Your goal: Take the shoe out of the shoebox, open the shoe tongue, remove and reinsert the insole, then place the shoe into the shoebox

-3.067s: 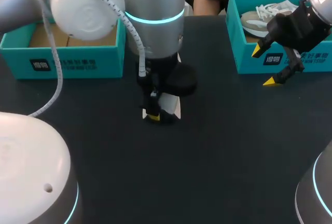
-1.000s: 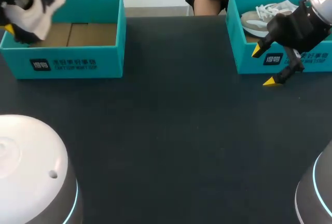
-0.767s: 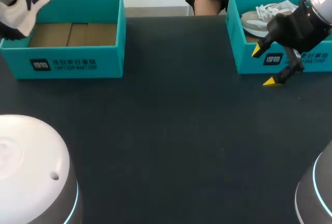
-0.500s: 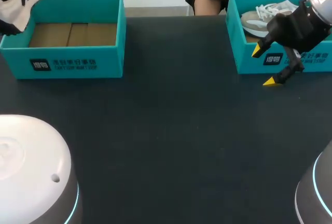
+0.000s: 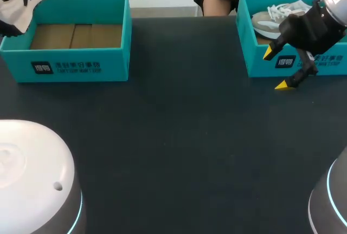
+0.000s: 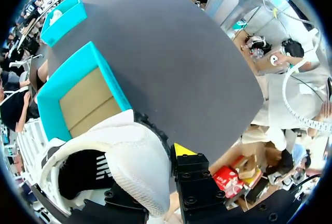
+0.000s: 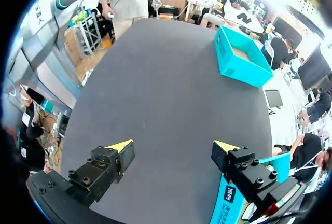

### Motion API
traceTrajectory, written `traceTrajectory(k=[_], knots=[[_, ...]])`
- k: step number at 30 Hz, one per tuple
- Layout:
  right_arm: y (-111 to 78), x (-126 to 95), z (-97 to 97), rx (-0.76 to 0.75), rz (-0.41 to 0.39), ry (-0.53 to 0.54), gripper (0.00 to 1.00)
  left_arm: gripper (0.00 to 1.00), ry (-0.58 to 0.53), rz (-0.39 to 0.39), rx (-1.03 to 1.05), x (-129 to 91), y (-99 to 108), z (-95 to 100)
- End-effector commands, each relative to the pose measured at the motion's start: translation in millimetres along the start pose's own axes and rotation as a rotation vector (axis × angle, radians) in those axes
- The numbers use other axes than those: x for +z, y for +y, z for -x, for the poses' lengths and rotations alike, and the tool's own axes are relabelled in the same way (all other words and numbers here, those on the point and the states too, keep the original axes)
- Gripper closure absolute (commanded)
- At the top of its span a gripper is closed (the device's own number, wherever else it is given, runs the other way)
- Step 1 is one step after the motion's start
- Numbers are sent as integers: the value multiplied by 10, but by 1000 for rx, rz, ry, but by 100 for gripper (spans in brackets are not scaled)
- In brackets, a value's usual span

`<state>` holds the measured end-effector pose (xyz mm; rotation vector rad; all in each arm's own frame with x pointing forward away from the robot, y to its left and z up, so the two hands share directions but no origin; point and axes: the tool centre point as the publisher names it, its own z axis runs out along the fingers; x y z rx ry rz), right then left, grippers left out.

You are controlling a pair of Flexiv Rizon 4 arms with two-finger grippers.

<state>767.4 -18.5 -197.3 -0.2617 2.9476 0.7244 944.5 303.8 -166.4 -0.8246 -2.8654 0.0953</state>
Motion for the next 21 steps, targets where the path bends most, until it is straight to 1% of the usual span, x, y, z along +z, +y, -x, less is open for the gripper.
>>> traceTrajectory(k=[1,2,3,4,5,7,8,14,15,21], knots=[[0,7,8,1,-2,1,0,100,-9,15,3,-16,87,66],[0,7,8,1,-2,1,0,100,-26,29,-13,-17,136,99],[0,7,8,1,-2,1,0,100,-13,39,2,-7,170,137],[0,7,8,1,-2,1,0,100,-12,29,-17,-5,218,173],[0,7,8,1,-2,1,0,100,-27,60,-34,1,256,210],[0,7,8,1,-2,1,0,100,-16,58,-36,12,323,278],[0,7,8,1,-2,1,0,100,-30,81,-37,19,346,314],[0,7,8,1,-2,1,0,100,-9,78,-20,42,454,565],[0,7,8,1,-2,1,0,100,9,79,-28,42,461,597],[0,7,8,1,-2,1,0,100,1,72,-44,31,467,609]])
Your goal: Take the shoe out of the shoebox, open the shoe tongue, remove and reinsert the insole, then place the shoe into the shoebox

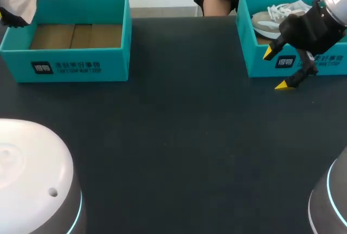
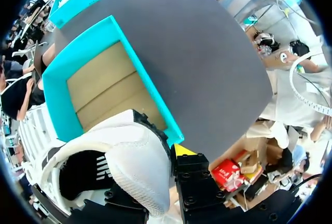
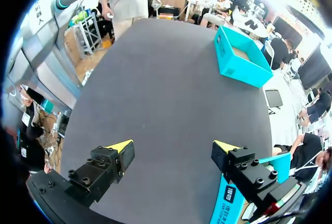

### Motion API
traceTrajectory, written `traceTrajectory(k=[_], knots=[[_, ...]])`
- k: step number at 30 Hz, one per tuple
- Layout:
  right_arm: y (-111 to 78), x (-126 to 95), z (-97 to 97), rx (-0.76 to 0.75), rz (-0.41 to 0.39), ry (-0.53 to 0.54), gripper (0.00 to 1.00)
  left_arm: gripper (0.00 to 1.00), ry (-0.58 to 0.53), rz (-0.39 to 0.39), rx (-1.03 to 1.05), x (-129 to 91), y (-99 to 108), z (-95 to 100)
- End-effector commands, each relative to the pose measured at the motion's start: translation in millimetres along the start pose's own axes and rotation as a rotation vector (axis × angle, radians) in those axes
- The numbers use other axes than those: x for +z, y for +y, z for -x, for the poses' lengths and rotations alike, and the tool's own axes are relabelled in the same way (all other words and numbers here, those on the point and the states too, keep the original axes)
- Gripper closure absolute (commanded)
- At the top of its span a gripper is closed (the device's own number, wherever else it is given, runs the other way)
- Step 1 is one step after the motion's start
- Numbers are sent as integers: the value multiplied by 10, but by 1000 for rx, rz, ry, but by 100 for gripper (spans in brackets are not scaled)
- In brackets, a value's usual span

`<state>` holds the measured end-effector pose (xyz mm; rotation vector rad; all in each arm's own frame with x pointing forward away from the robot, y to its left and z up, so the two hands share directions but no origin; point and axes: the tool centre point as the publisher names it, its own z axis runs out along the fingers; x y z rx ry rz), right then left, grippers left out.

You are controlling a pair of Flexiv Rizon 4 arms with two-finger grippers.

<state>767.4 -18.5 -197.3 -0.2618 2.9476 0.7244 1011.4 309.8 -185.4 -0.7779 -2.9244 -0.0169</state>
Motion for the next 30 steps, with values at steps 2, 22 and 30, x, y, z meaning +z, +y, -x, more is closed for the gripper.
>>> traceTrajectory(k=[2,22,30], knots=[[0,7,8,1,-2,1,0,100,24,-9,1,-37,47,60],[0,7,8,1,-2,1,0,100,232,303,1568,-92,332,28],[0,7,8,1,-2,1,0,100,210,331,1535,-92,339,20]])
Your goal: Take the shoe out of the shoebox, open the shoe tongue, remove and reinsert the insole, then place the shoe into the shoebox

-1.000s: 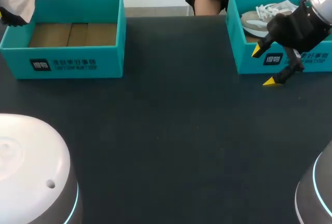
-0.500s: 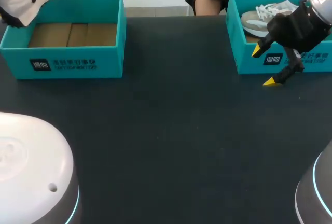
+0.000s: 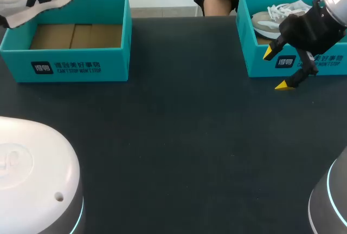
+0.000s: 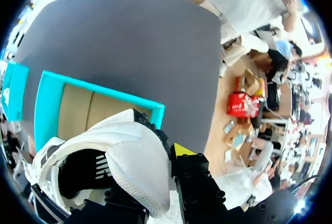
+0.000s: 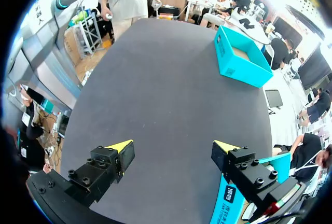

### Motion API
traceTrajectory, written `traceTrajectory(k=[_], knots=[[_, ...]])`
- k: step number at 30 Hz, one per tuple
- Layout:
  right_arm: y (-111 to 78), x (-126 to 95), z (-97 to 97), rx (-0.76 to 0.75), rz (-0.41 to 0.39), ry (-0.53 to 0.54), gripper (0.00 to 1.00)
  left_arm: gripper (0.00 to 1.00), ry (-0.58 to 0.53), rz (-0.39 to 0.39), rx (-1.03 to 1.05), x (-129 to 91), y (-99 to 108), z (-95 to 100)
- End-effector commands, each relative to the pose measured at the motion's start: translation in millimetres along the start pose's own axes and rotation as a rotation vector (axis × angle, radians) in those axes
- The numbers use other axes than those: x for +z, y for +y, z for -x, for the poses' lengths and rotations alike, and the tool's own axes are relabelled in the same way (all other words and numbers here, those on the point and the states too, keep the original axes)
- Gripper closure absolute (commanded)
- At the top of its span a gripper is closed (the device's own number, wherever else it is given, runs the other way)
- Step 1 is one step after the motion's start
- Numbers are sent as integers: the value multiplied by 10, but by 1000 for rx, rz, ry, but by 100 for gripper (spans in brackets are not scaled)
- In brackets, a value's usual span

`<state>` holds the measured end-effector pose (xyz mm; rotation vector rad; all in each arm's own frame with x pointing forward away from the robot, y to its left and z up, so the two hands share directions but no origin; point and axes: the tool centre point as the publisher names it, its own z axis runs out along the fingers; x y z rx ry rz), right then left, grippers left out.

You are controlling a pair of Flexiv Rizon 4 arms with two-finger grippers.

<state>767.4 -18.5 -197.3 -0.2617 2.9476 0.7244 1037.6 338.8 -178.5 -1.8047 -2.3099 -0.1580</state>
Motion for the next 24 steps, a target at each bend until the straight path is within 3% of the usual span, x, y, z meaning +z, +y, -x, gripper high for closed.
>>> traceTrajectory(k=[1,12,18,24], knots=[[0,7,8,1,-2,1,0,100,124,215,733,-8,-68,-9],[0,7,8,1,-2,1,0,100,124,215,733,-8,-68,-9],[0,7,8,1,-2,1,0,100,84,184,674,-18,79,15],[0,7,8,1,-2,1,0,100,87,166,657,-29,97,50]])
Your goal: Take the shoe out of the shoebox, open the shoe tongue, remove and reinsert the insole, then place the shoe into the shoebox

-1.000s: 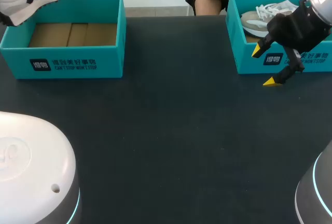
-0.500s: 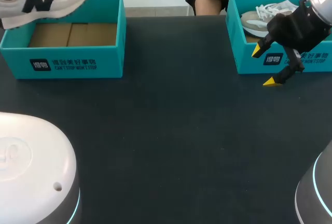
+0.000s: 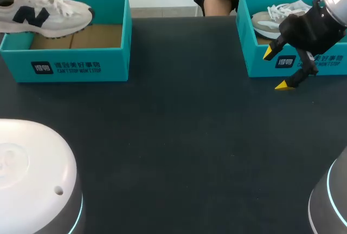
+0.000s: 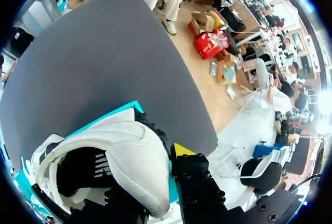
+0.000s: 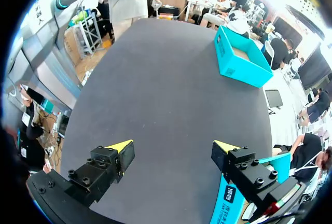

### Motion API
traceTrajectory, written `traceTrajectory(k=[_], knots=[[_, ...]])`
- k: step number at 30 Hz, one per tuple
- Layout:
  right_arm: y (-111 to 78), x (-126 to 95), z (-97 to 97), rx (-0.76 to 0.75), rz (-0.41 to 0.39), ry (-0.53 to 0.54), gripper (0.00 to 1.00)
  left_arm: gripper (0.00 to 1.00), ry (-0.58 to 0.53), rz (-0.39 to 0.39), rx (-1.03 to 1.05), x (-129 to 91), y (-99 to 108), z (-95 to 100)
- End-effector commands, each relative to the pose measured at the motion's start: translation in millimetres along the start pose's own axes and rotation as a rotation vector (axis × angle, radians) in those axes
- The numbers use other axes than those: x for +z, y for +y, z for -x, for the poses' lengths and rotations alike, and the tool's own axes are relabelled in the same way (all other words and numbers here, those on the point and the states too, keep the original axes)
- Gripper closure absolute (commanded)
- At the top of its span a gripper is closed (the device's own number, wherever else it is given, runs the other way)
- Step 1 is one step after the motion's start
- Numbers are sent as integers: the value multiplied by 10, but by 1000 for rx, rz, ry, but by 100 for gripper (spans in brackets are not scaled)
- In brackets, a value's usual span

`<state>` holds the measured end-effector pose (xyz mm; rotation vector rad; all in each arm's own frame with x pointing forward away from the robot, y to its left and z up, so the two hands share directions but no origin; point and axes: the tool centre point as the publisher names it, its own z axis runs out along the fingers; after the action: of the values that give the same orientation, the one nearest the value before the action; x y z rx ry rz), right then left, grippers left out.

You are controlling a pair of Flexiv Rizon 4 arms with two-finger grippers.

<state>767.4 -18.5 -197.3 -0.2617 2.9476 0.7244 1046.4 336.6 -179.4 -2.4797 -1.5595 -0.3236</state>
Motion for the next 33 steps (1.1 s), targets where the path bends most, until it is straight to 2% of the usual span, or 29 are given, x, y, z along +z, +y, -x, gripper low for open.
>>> traceTrajectory(k=[1,17,27,33], knots=[[0,7,8,1,-2,1,0,100,-6,-10,-13,-28,20,-1],[0,7,8,1,-2,1,0,100,-7,-44,-75,44,122,165],[0,7,8,1,-2,1,0,100,18,-41,-127,299,393,123],[0,7,8,1,-2,1,0,100,13,-55,-134,468,478,163]])
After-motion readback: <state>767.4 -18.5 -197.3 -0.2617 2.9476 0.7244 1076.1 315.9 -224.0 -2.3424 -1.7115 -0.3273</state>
